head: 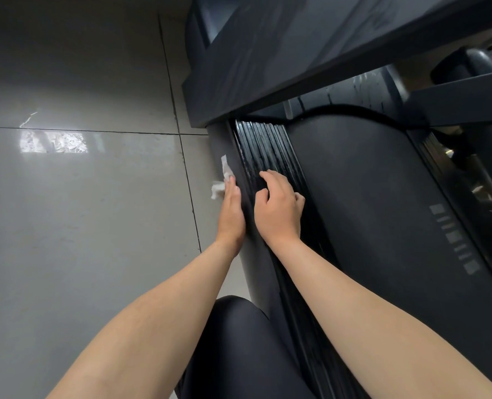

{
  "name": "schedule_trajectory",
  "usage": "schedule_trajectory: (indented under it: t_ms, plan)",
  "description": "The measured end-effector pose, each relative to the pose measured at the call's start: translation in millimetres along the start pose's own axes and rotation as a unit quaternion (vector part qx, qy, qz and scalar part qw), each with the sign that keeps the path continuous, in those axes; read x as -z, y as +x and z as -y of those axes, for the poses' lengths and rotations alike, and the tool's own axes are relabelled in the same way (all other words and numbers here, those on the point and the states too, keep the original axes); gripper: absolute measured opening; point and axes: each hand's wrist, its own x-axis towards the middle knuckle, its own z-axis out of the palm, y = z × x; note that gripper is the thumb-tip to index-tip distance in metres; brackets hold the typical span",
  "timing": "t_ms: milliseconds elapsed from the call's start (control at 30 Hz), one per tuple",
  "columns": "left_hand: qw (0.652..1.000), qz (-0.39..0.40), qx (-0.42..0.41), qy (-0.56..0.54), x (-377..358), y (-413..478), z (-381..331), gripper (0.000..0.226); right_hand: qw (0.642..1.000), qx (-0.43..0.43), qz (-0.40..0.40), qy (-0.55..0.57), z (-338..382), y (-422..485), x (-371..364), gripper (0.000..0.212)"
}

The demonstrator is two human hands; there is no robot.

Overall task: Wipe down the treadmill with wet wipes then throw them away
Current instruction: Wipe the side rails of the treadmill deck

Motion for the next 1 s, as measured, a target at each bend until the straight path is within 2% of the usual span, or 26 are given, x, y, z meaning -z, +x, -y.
schedule_trajectory:
  t_ms: [33, 100, 200, 233, 367, 500, 633, 733, 833, 1000]
  plan:
    - [1.000, -0.005, 0.026, 0.005, 4, 0, 5, 0.078, 1.000, 0.001, -0.002, 0.001, -1, 0, 0, 0.043]
    - [0.996, -0.029, 0.083, 0.012, 10, -6, 9, 0.070, 1.000, 0.001, -0.005, 0.002, -1, 1, 0, 0.042]
    - [0.987, -0.013, 0.155, 0.023, 18, -17, 18, 0.067, 1.000, 0.003, -0.004, 0.006, -2, 1, 1, 0.041]
    - [0.987, -0.010, 0.157, 0.032, 20, -19, 22, 0.061, 1.000, 0.004, -0.003, 0.008, -2, 1, 2, 0.041]
    - [0.993, -0.066, 0.082, 0.049, 25, -26, 12, 0.047, 1.000, 0.009, 0.001, 0.016, -3, 1, 3, 0.041]
    - [0.990, -0.131, 0.044, -0.042, 31, -23, -13, 0.053, 0.998, 0.049, -0.014, 0.026, -2, -1, 7, 0.039]
    - [0.989, -0.114, -0.002, -0.097, 34, -32, -43, 0.036, 0.991, 0.126, -0.030, 0.023, 0, -5, 8, 0.034]
    - [0.992, -0.073, -0.021, -0.104, 37, -43, -58, 0.025, 0.985, 0.164, -0.023, 0.035, 2, -8, 8, 0.033]
    - [0.993, -0.038, -0.010, -0.109, 41, -53, -63, 0.029, 0.984, 0.167, 0.024, 0.050, 2, -10, 8, 0.040]
    - [0.995, -0.067, -0.019, -0.070, 50, -65, -59, 0.030, 0.980, 0.084, 0.135, 0.123, 2, -12, 10, 0.061]
